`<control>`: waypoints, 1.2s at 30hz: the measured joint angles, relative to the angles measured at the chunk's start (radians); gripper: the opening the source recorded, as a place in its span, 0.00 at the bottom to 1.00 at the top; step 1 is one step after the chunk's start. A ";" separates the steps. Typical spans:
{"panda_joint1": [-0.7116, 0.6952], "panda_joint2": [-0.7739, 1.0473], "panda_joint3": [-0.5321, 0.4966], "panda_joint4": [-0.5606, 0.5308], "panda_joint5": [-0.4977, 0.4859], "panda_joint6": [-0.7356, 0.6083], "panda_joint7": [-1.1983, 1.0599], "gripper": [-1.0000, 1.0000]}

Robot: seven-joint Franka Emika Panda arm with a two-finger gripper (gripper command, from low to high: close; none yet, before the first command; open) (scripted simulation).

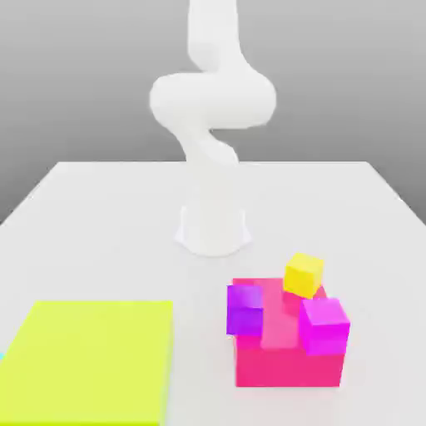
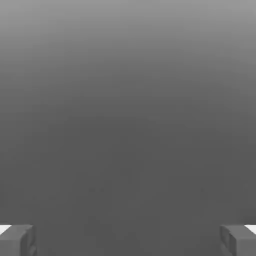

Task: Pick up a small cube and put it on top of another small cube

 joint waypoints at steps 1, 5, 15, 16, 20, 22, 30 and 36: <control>-0.025 0.039 0.003 0.002 -0.007 0.011 0.036 0.50; -0.113 0.188 0.010 0.009 -0.033 0.051 0.173 0.50; -0.276 0.551 -0.033 0.027 -0.082 0.149 0.498 0.50; -0.289 0.587 -0.042 0.028 -0.082 0.159 0.527 0.50; -0.361 0.731 -0.077 0.035 -0.065 0.201 0.631 0.50; -0.379 0.803 -0.090 0.038 -0.046 0.221 0.675 0.50; -0.466 1.092 -0.130 0.054 0.099 0.309 0.793 0.50; -0.494 1.235 -0.106 0.083 0.137 0.411 0.782 0.00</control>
